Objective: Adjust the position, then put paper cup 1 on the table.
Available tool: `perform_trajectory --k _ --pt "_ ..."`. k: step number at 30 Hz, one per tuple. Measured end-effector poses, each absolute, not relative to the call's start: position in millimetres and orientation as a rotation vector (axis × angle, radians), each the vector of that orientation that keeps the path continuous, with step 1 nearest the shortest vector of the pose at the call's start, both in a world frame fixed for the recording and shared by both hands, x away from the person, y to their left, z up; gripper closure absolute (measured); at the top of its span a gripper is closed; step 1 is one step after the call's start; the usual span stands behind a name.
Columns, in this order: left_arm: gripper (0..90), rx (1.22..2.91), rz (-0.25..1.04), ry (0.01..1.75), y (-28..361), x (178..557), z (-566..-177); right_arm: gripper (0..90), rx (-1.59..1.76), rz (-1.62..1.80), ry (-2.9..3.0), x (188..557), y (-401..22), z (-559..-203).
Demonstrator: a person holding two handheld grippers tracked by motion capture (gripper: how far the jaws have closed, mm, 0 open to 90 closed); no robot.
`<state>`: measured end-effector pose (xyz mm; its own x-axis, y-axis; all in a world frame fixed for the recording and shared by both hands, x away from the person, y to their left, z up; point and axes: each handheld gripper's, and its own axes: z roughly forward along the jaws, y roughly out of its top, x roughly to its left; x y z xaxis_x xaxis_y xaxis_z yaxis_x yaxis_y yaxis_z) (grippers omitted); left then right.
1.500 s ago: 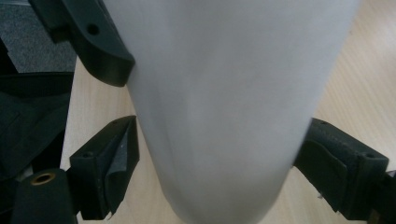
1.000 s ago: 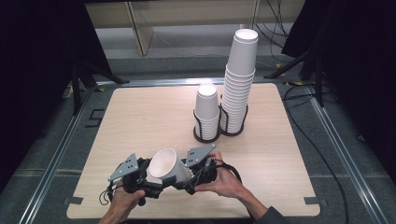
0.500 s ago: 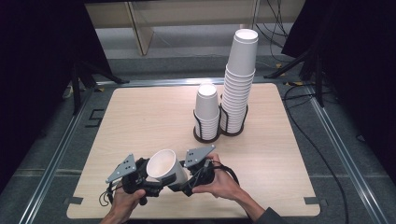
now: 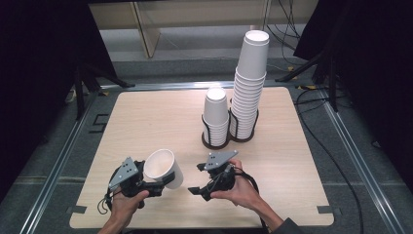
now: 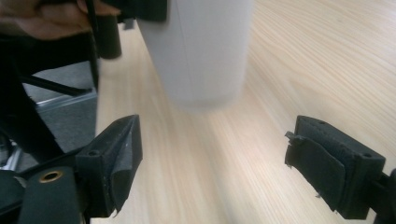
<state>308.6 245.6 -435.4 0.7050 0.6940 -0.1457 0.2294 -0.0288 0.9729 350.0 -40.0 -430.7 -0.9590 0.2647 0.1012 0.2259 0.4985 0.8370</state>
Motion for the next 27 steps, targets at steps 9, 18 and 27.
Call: perform_trajectory --k 9,18,27 --pt "13.9 1.633 0.535 0.822 257 318 -440 18.9 0.563 1.414 2.681 349 -64 -441" --pt "13.8 1.628 0.569 0.868 265 323 -443 18.9 0.621 1.412 2.666 346 -74 -444" --pt "13.9 1.607 0.579 0.879 268 327 -444 18.7 0.666 1.415 2.660 343 -84 -446"
